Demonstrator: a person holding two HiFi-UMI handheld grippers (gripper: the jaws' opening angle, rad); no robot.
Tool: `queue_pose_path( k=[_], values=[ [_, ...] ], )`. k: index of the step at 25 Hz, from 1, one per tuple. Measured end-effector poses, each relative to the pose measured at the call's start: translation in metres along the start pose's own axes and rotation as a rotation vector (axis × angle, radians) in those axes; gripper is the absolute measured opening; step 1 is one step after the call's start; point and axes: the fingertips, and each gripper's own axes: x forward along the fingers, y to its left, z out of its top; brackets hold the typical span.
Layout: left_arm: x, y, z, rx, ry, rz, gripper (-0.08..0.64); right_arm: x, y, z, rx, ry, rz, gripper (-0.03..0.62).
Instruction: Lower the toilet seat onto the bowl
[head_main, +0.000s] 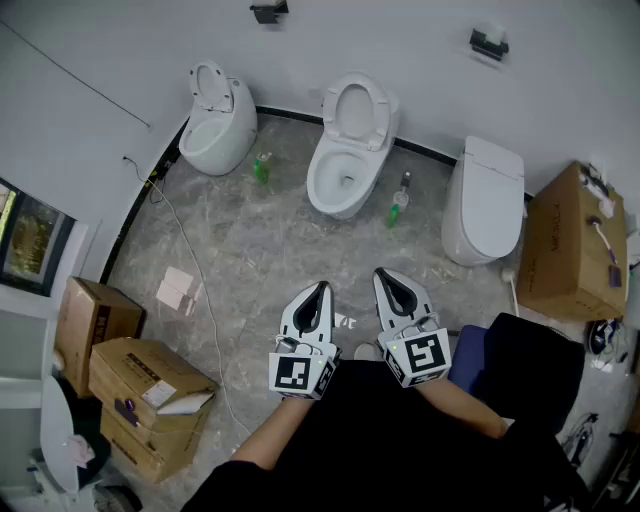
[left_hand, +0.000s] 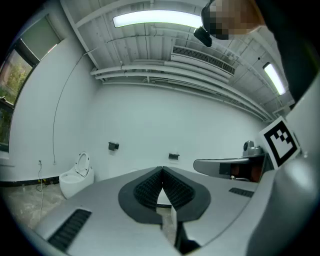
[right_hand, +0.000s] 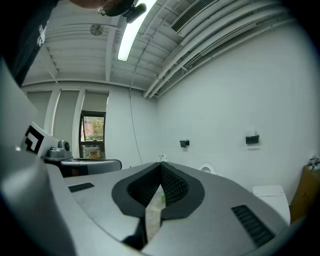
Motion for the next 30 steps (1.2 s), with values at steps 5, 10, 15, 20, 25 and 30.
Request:
queue_pose_path(
  k=[5,10,15,20,25,30],
  values=[
    [0.011,-0.014,-0.001,0.012,-0.006,-0.003,0.015,-0.006,-0.018,0.001,0.031,-0.031,0.007,0.029],
    [0.013,-0.026,-0.007,-0.018,-0.011,0.018,0.015,-0.024,-0.039,-0.005,0.077,-0.057,0.008,0.031],
    [0.016,-0.025,-0.012,0.012,0.036,0.020,0.015,-0.030,-0.045,-0.012,0.106,-0.067,0.025,0.032],
    [0.025,-0.022,-0.017,0.019,0.036,0.025,0.015,-0.030,-0.061,-0.022,0.139,-0.064,-0.022,0.032],
    [0.040,-0.013,-0.031,0.015,0.064,0.007,0.015,-0.023,-0.075,-0.033,0.152,-0.042,-0.056,0.032],
    [0.078,-0.001,-0.037,-0.014,0.070,-0.013,0.015,-0.002,-0.095,-0.034,0.135,-0.013,-0.080,0.032]
  ],
)
